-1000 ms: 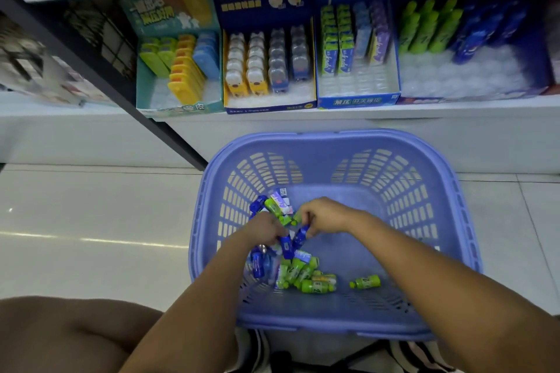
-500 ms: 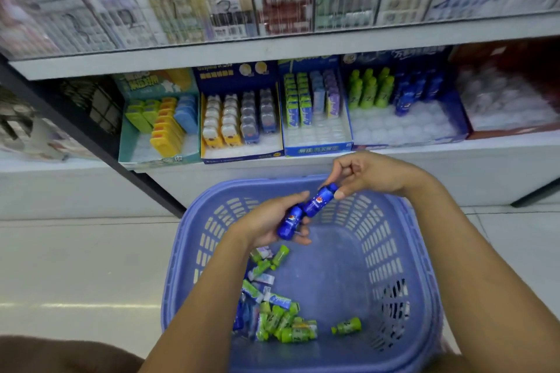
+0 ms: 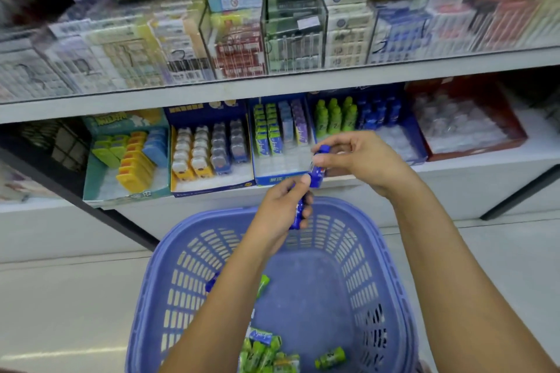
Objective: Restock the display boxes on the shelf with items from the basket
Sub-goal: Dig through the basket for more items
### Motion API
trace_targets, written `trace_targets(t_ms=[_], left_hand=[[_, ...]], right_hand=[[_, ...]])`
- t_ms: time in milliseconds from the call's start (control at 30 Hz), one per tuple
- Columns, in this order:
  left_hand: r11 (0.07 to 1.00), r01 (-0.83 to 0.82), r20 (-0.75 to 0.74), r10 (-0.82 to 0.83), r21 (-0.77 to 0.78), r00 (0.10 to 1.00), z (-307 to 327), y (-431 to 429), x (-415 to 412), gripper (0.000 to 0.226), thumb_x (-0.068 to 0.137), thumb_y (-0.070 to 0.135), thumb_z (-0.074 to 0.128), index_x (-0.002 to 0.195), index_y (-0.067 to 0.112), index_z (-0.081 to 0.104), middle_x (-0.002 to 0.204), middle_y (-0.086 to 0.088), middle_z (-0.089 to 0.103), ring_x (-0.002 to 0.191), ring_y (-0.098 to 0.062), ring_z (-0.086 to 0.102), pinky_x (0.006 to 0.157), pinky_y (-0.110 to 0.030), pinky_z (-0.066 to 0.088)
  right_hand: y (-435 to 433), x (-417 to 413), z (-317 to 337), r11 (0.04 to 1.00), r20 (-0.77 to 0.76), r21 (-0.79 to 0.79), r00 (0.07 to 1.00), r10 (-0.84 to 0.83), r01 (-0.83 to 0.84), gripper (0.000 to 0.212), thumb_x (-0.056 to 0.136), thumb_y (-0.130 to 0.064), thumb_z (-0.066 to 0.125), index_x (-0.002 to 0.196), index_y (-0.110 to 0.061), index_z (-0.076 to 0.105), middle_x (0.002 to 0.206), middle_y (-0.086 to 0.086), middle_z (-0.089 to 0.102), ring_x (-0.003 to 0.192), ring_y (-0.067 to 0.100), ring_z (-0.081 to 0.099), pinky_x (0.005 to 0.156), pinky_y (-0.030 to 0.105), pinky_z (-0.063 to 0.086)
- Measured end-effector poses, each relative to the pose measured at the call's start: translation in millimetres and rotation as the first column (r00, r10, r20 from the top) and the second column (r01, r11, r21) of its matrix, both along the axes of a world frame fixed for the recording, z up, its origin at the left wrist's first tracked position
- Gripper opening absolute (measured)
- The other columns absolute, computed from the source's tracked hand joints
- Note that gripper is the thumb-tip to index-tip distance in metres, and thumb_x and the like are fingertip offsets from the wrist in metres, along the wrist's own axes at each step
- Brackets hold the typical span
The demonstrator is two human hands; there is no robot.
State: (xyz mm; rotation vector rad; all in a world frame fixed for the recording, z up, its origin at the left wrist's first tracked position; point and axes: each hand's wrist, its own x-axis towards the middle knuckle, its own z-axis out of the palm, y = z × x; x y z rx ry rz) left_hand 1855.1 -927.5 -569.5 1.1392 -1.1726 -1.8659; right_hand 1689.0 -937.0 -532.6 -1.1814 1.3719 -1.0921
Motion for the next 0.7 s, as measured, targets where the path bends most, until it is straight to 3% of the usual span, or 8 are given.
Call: trace_targets(t_ms=[100,167,233,367,533,633,700], left_hand=[[0.995,0.005,0.000,-0.005,0.099,1.000,1,-1,-1,0.037,0.099,0.039,0.041,0.099,0.009,0.064,0.052,-0.001,0.052,0.036,-0.009,0.038,0.036,-0.016,0.030],[0.989,0.029,0.020,-0.032,0.142,0.999,1,-1,1,0.046,0.099,0.045,0.037,0.097,0.009,0.065,0.047,-0.001,0.049,0.033,-0.010,0.036,0.035,-0.015,0.028],[0.986,0.050,0.043,-0.058,0.160,0.997,1,0,2,0.051,0.098,0.049,0.036,0.090,0.010,0.067,0.044,-0.001,0.047,0.032,-0.011,0.035,0.035,-0.014,0.027],[0.981,0.046,0.043,-0.055,0.186,0.998,-1,1,0,0.049,0.098,0.045,0.038,0.077,0.009,0.064,0.045,-0.001,0.045,0.033,-0.012,0.035,0.035,-0.016,0.027],[0.960,-0.011,-0.042,0.023,0.278,0.999,-8,-2,-10,0.029,0.098,0.019,0.036,0.082,0.007,0.056,0.052,-0.003,0.049,0.038,-0.014,0.042,0.038,-0.019,0.036],[0.941,0.000,-0.116,0.041,0.339,0.992,-13,-3,-11,0.025,0.094,0.009,0.032,0.090,0.005,0.057,0.063,-0.007,0.050,0.049,-0.017,0.046,0.045,-0.024,0.043],[0.931,0.027,-0.164,0.035,0.364,0.986,-15,-3,-10,0.026,0.095,0.009,0.033,0.097,0.004,0.059,0.069,-0.008,0.050,0.054,-0.018,0.048,0.048,-0.026,0.046]], right_hand=[[-6,-36,3,0.946,0.005,-0.132,0.954,-0.299,0.297,0.019,0.074,-0.006,0.076,0.092,-0.009,0.070,0.076,0.007,0.066,0.071,0.017,0.064,0.073,0.029,0.059],[-14,-69,-2,0.868,-0.058,-0.175,0.875,-0.480,0.465,0.027,0.074,-0.009,0.077,0.100,-0.006,0.070,0.084,0.012,0.067,0.078,0.020,0.063,0.079,0.032,0.056],[-23,-94,-10,0.809,-0.158,-0.206,0.797,-0.583,0.551,0.035,0.073,-0.014,0.079,0.105,-0.004,0.069,0.092,0.015,0.068,0.078,0.017,0.062,0.076,0.025,0.053],[-43,-116,-27,0.813,-0.321,-0.226,0.747,-0.582,0.536,0.038,0.074,-0.014,0.078,0.109,-0.005,0.069,0.101,0.012,0.070,0.081,0.009,0.059,0.059,-0.003,0.040],[-59,-128,-33,0.862,-0.481,-0.186,0.722,-0.498,0.470,0.043,0.075,-0.025,0.078,0.115,-0.013,0.068,0.119,0.007,0.067,0.097,0.011,0.061,0.079,0.013,0.041],[-69,-129,-32,0.894,-0.581,-0.188,0.688,-0.435,0.407,0.042,0.073,-0.027,0.079,0.111,-0.012,0.070,0.120,0.007,0.066,0.098,0.011,0.059,0.068,0.001,0.031],[-71,-130,-33,0.889,-0.613,-0.206,0.654,-0.444,0.410,0.043,0.071,-0.029,0.080,0.109,-0.011,0.071,0.118,0.008,0.067,0.094,0.012,0.060,0.067,0.001,0.031]])
